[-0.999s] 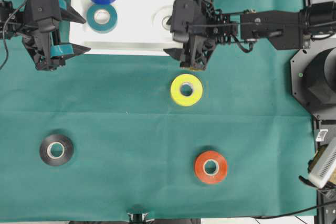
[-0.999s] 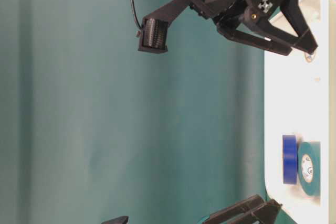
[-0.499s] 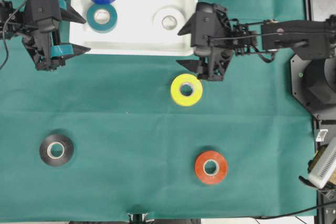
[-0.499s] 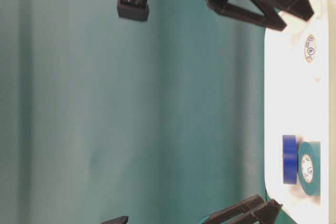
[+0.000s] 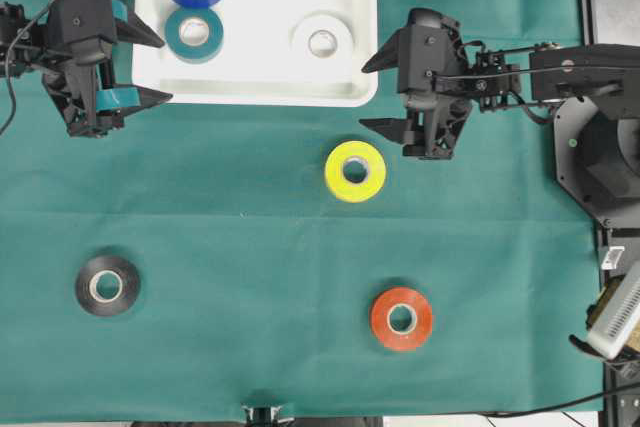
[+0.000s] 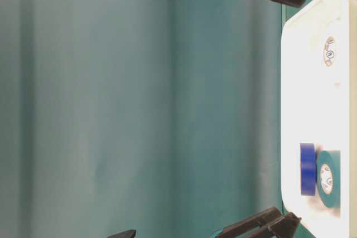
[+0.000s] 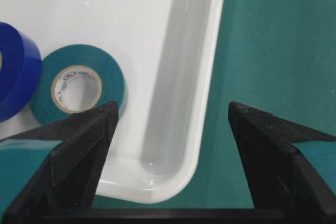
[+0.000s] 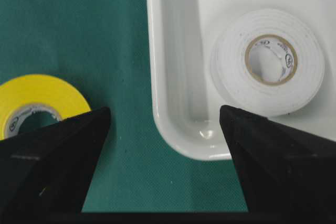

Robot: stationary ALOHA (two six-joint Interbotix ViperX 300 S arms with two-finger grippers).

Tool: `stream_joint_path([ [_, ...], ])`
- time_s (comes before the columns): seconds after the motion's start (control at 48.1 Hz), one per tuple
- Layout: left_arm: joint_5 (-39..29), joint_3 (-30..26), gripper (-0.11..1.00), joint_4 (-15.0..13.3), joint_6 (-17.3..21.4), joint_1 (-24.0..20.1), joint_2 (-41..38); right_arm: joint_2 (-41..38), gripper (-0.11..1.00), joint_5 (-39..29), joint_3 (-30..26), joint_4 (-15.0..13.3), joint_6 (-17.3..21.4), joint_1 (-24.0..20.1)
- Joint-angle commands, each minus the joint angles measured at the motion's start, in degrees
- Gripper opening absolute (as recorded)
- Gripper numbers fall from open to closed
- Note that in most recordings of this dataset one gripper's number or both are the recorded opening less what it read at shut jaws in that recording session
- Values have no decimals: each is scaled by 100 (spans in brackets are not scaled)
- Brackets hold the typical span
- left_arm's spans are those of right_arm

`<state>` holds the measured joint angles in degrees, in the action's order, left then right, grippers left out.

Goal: Put the tape alternately from left to right into the white case.
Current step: 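Release the white roll in the tray and withdraw the right gripper, then move the left gripper to the yellow tape roll and grip its hole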

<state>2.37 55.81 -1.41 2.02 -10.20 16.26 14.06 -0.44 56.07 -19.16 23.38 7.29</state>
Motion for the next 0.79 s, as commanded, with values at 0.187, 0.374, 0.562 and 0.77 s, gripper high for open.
stream_joint_path([
  [0.187, 62, -123, 85, -9, 0, 114, 62, 176, 58, 44, 9, 0, 9, -9],
  [0.374, 123, -316, 85, -9, 0, 352, -62, 185, 58, -9, 53, -26, 9, 0],
  [0.562, 132, -642, 85, -9, -9, 615, -343, 264, 58, 0, 158, -26, 9, 9],
  [0.77, 105, -1143, 85, -9, 0, 835, -835, 369, 58, 9, 272, -18, 9, 9],
])
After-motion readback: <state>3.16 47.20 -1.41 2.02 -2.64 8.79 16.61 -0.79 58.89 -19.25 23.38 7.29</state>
